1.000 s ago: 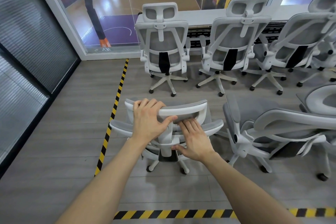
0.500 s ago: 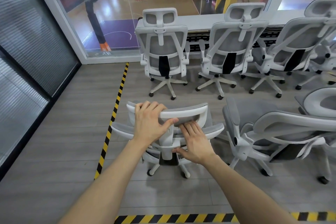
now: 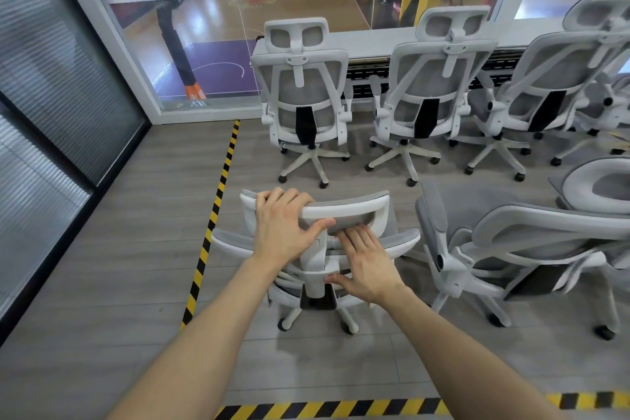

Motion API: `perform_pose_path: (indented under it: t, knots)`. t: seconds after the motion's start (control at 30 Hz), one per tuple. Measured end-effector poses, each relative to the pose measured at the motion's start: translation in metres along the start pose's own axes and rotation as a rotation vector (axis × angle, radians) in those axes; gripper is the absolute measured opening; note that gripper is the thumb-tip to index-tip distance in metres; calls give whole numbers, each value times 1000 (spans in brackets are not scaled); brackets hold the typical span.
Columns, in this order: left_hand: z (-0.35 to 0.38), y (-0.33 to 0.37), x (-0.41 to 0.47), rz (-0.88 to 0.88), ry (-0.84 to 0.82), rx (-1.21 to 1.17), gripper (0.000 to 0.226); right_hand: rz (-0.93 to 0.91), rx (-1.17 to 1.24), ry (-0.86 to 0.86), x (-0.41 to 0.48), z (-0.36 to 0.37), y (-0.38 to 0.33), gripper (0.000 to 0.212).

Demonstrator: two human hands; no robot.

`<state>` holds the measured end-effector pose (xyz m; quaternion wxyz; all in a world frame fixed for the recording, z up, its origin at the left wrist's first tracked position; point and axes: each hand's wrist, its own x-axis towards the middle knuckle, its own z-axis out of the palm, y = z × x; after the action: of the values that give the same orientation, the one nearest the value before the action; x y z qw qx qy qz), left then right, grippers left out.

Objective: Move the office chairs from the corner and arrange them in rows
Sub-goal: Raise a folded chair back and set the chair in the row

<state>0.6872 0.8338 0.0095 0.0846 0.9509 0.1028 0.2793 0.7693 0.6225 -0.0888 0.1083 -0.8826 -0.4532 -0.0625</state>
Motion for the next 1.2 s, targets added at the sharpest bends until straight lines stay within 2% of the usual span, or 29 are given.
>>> perform_pose_path:
  t: [0.27, 0.73, 1.2]
  knots:
    - [3, -4, 10, -1, 9, 15, 59, -17, 40, -102, 14, 2, 8, 113]
    - [13, -15, 42, 4, 36, -4, 59, -27, 102, -94, 42, -1, 21, 111]
    - [10, -7, 19, 3, 39, -1, 60, 5, 98, -86, 24, 3, 19, 115]
